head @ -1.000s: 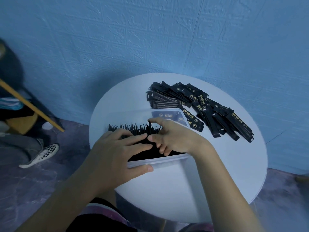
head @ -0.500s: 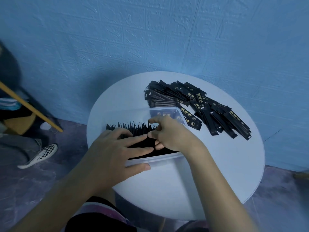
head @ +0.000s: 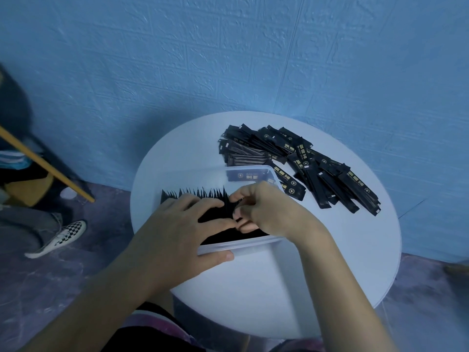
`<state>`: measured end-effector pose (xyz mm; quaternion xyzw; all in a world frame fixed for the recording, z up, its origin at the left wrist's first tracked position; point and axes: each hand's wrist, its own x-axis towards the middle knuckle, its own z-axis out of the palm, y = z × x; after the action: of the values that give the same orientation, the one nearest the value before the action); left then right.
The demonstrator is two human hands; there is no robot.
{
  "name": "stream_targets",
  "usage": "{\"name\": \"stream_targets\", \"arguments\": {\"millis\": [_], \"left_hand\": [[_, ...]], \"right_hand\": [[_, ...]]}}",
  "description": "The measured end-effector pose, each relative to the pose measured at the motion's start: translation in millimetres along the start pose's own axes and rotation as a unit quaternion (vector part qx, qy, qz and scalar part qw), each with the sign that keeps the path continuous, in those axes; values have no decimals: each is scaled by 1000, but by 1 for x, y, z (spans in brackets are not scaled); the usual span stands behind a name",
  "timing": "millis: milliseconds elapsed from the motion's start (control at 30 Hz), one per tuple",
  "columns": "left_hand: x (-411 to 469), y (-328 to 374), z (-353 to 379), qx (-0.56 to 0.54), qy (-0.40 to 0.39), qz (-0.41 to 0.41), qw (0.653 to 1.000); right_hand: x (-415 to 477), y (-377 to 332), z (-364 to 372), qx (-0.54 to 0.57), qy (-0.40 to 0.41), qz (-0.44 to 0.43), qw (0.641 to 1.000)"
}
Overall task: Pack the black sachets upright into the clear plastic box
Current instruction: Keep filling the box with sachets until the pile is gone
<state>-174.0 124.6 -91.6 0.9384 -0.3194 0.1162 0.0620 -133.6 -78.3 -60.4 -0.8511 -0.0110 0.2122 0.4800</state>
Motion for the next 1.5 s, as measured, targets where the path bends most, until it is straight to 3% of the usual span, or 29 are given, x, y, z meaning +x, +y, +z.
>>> {"name": "stream_targets", "arguments": {"millis": [100, 300, 400, 467, 567, 933, 1100, 1200, 1300, 1367, 1500], "left_hand": [[-1, -2, 2, -4, 7, 0, 1000], [-2, -2, 4, -6, 11, -5, 1000], [-3, -2, 5, -9, 12, -9, 1000], [-3, -2, 4, -9, 16, -8, 1000], [-3, -3, 4, -11, 17, -7, 1000], [-3, -2, 3, -11, 21, -2, 1000], [-3, -1, 2, -8, 20, -1, 1000], [-3, -1, 2, -8, 23, 2, 1000], [-2, -1, 3, -5, 25, 2, 1000], [-2, -1, 3, -3, 27, 1, 1000], [-3, -2, 4, -6, 24, -7, 1000]], "right_hand": [[-8, -4, -3, -11, 37, -11, 999], [-14, 10, -49, 33, 219, -78, 972], [0, 31, -66, -89, 311, -47, 945], [10, 46, -69, -206, 296, -19, 933], [25, 62, -64, -295, 255, -17, 921], [30, 70, -67, -283, 250, 3, 926], [5, 48, -79, -212, 295, -7, 932], [-19, 21, -81, -87, 336, -67, 935], [-34, -8, -58, 3, 229, -106, 968], [-29, -12, -33, -65, 176, -88, 978], [-14, -4, 4, -240, 155, -38, 957]]}}
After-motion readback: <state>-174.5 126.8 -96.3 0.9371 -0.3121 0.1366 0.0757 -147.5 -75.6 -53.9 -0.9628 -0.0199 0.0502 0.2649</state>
